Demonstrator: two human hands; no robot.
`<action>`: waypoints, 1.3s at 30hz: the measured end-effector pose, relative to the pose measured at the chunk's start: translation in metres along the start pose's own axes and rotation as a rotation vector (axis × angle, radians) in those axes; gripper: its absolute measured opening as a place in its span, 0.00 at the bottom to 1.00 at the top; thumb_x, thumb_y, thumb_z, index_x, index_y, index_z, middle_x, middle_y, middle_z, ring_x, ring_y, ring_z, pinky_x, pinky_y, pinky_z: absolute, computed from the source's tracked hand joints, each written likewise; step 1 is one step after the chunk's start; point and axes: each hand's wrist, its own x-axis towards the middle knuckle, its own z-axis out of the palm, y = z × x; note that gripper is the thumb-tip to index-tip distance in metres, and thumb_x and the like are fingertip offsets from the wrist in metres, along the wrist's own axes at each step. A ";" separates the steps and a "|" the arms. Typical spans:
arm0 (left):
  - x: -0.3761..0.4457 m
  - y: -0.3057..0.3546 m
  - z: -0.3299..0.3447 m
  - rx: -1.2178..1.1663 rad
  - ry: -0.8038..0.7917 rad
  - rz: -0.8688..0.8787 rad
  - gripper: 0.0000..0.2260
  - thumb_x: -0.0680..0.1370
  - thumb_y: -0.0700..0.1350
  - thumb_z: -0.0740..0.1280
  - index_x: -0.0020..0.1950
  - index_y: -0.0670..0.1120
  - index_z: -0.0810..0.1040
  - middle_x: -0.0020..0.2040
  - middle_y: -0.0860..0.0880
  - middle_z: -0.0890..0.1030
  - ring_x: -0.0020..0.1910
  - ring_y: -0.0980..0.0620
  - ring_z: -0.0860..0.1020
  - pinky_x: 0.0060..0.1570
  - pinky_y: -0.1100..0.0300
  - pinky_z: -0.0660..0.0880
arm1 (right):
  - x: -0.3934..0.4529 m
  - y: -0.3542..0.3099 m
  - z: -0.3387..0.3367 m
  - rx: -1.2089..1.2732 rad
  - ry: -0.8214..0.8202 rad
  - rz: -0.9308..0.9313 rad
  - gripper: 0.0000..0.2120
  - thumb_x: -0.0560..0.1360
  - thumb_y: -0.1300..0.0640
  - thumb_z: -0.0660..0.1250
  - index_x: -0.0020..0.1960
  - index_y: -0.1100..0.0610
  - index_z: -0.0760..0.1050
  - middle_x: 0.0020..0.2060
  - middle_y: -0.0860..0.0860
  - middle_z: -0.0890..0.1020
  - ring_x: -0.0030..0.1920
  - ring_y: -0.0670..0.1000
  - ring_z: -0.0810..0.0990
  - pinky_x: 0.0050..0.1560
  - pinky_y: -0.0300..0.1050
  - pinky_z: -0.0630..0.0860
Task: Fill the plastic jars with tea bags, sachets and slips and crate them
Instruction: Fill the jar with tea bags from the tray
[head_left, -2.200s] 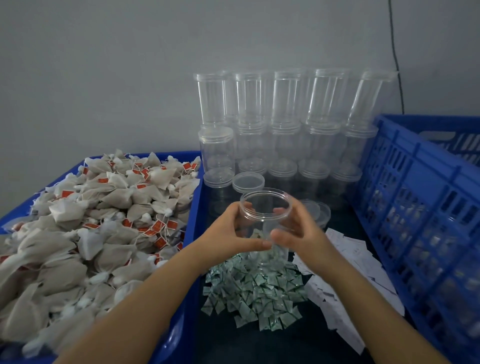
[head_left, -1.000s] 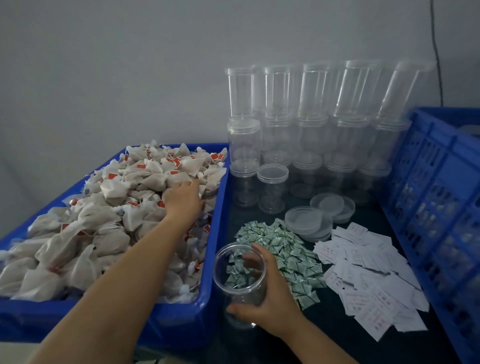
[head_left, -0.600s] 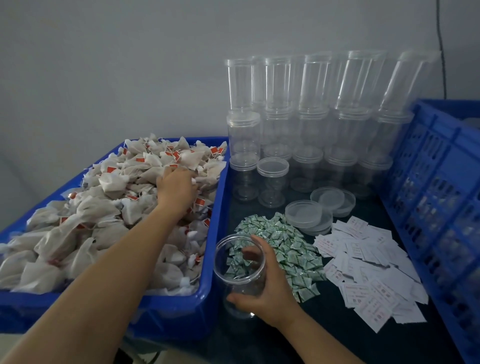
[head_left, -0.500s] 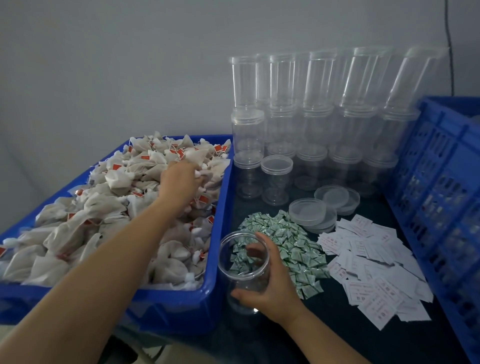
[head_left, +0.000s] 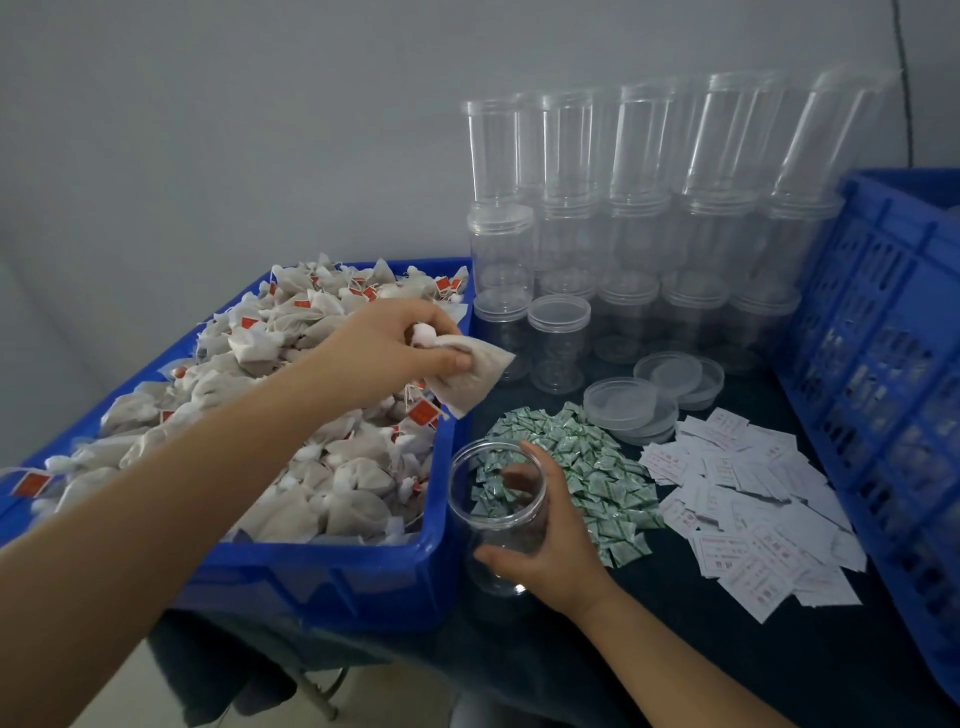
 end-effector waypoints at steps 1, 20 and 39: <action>-0.003 0.004 0.001 0.008 -0.033 0.005 0.04 0.70 0.50 0.74 0.42 0.55 0.80 0.40 0.56 0.80 0.36 0.66 0.76 0.30 0.75 0.70 | 0.000 0.000 0.000 0.000 0.003 -0.003 0.47 0.58 0.42 0.79 0.70 0.29 0.58 0.65 0.42 0.74 0.67 0.40 0.73 0.65 0.36 0.71; -0.018 0.003 0.065 0.430 -0.454 0.121 0.04 0.75 0.49 0.69 0.49 0.53 0.78 0.43 0.58 0.78 0.41 0.61 0.75 0.42 0.64 0.74 | 0.002 0.002 0.000 0.030 0.010 -0.016 0.46 0.60 0.46 0.81 0.67 0.22 0.58 0.65 0.33 0.74 0.66 0.41 0.76 0.63 0.41 0.76; 0.008 0.013 0.104 0.718 -1.112 0.086 0.11 0.77 0.42 0.67 0.58 0.43 0.79 0.53 0.45 0.80 0.53 0.46 0.78 0.56 0.54 0.74 | 0.002 -0.001 0.001 0.006 0.024 -0.009 0.48 0.56 0.43 0.80 0.66 0.20 0.56 0.65 0.36 0.74 0.65 0.42 0.76 0.65 0.44 0.75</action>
